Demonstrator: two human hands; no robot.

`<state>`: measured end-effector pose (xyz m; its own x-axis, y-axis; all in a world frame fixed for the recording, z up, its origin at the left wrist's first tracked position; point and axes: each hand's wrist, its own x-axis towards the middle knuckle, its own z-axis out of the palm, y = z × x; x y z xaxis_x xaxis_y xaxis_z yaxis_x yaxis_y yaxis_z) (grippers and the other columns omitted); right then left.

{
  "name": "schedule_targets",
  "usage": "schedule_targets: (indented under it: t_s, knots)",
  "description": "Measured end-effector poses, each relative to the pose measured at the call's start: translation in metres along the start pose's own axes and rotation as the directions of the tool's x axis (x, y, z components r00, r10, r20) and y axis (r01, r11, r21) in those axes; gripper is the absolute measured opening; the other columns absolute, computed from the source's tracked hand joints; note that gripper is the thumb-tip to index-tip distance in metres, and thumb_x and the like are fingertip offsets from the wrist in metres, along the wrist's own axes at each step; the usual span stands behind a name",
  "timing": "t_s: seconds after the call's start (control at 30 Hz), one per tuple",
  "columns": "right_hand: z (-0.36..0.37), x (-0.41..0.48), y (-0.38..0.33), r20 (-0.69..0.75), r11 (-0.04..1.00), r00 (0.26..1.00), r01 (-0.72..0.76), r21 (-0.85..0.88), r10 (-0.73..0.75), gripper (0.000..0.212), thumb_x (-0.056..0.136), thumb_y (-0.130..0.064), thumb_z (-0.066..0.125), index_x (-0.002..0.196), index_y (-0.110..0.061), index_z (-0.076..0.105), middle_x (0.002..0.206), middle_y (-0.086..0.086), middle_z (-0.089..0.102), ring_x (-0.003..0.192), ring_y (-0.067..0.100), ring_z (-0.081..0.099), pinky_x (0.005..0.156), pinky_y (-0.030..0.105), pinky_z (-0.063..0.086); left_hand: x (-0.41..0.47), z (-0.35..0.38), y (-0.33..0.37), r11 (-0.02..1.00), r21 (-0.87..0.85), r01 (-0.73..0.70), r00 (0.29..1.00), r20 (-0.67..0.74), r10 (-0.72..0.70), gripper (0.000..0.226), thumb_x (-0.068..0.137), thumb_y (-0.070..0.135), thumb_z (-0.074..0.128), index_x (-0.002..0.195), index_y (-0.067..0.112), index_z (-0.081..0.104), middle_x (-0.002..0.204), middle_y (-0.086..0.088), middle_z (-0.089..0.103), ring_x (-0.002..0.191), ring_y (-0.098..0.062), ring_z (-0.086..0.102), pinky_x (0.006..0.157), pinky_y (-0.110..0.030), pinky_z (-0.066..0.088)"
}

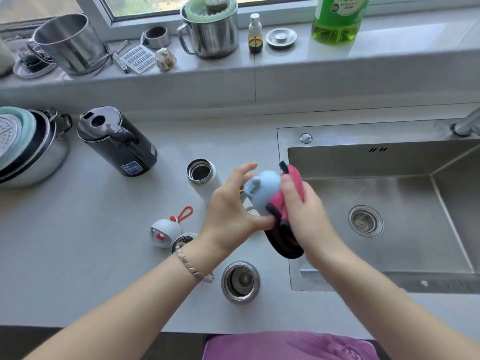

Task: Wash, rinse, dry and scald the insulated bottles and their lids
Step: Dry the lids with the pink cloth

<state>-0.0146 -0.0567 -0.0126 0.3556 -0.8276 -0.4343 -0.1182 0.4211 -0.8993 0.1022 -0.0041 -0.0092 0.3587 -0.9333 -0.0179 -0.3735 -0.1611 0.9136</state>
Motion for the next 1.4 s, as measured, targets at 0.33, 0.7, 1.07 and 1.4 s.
schedule_targets:
  t_s: [0.33, 0.7, 1.07, 1.4]
  knots:
    - [-0.047, 0.012, 0.026, -0.053, 0.948, 0.992, 0.090, -0.305, -0.112, 0.006, 0.086, -0.018, 0.064, 0.091, -0.019, 0.062, 0.073, -0.008, 0.063, 0.063, 0.001, 0.056, 0.058, 0.009, 0.042, 0.021, -0.036, -0.033, 0.935, 0.142, 0.325, 0.919, 0.185, -0.348, 0.070, 0.052, 0.014, 0.084, 0.111, 0.035, 0.053, 0.103, 0.004, 0.053, 0.081, -0.004, 0.056, 0.064, -0.008, 0.049]
    - [-0.063, 0.021, 0.040, -0.085, 0.936, 0.996, -0.007, -0.352, -0.025, 0.012, 0.087, -0.015, 0.063, 0.099, -0.017, 0.059, 0.076, -0.006, 0.060, 0.066, 0.004, 0.054, 0.052, 0.003, 0.039, 0.047, -0.031, -0.100, 0.526, 0.838, -0.142, 0.803, 0.409, -0.434, 0.040, 0.064, 0.017, 0.067, 0.101, 0.015, 0.050, 0.097, -0.001, 0.057, 0.089, -0.025, 0.057, 0.071, -0.036, 0.052]
    - [-0.045, 0.038, 0.049, -0.059, 0.931, 0.998, -0.039, -0.364, 0.019, 0.015, 0.086, -0.015, 0.064, 0.099, -0.019, 0.059, 0.085, 0.003, 0.064, 0.075, 0.015, 0.058, 0.064, 0.015, 0.043, 0.055, -0.021, -0.124, 0.508, 0.813, -0.284, 0.700, 0.538, -0.470, 0.049, 0.071, 0.023, 0.071, 0.112, 0.011, 0.049, 0.110, -0.002, 0.054, 0.095, -0.025, 0.056, 0.056, -0.026, 0.032]
    - [-0.065, 0.044, 0.044, -0.144, 0.947, 0.990, -0.049, -0.317, 0.003, 0.017, 0.086, -0.014, 0.063, 0.103, -0.015, 0.059, 0.081, -0.007, 0.061, 0.071, 0.002, 0.056, 0.055, 0.001, 0.039, 0.062, 0.014, -0.098, 0.464, 0.795, -0.391, 0.801, 0.542, -0.254, 0.054, 0.081, 0.040, 0.062, 0.126, 0.014, 0.044, 0.128, -0.001, 0.048, 0.112, -0.023, 0.051, 0.074, -0.032, 0.043]
